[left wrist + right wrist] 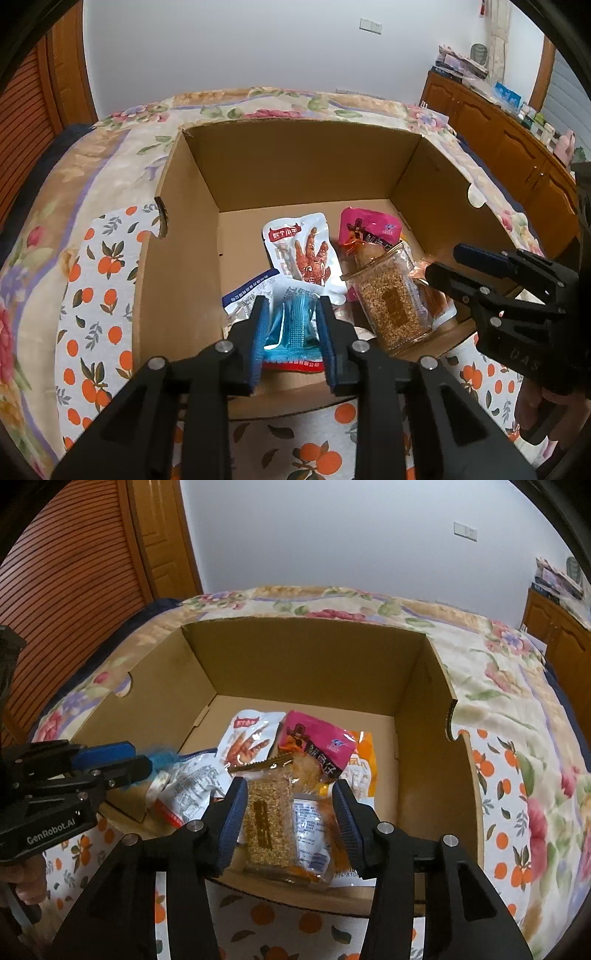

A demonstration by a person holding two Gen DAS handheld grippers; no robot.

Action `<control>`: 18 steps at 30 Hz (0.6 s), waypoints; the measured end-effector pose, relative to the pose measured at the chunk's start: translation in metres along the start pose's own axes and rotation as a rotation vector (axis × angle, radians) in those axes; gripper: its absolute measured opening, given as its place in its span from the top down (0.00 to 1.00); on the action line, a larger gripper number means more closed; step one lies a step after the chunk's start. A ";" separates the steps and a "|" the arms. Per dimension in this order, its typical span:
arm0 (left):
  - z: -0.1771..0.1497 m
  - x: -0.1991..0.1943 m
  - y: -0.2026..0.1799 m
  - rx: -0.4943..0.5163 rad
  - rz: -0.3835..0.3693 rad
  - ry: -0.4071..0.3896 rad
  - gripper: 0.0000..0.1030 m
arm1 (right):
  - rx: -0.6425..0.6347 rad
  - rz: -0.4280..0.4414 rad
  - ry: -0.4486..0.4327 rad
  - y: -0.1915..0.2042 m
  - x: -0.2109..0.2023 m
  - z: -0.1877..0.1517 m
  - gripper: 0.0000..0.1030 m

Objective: Organize snacks

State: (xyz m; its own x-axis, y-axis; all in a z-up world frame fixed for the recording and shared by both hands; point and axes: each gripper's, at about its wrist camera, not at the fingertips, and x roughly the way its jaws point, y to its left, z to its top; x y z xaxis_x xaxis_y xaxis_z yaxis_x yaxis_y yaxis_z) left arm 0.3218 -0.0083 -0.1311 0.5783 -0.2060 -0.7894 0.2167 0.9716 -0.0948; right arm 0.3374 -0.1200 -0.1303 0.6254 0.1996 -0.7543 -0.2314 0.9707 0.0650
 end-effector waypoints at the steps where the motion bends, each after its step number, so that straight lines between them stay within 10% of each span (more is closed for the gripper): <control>1: 0.000 -0.002 0.000 -0.002 0.002 -0.003 0.62 | 0.002 0.001 -0.005 0.000 -0.002 0.000 0.53; 18: -0.035 -0.113 -0.030 0.014 0.024 -0.139 0.52 | 0.016 0.022 -0.099 0.013 -0.135 -0.033 0.44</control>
State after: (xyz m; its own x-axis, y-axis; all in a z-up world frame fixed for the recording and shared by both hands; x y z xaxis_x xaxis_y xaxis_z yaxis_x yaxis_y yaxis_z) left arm 0.2220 -0.0104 -0.0606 0.6866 -0.1976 -0.6996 0.2121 0.9749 -0.0672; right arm 0.2253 -0.1386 -0.0496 0.6909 0.2326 -0.6845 -0.2349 0.9677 0.0917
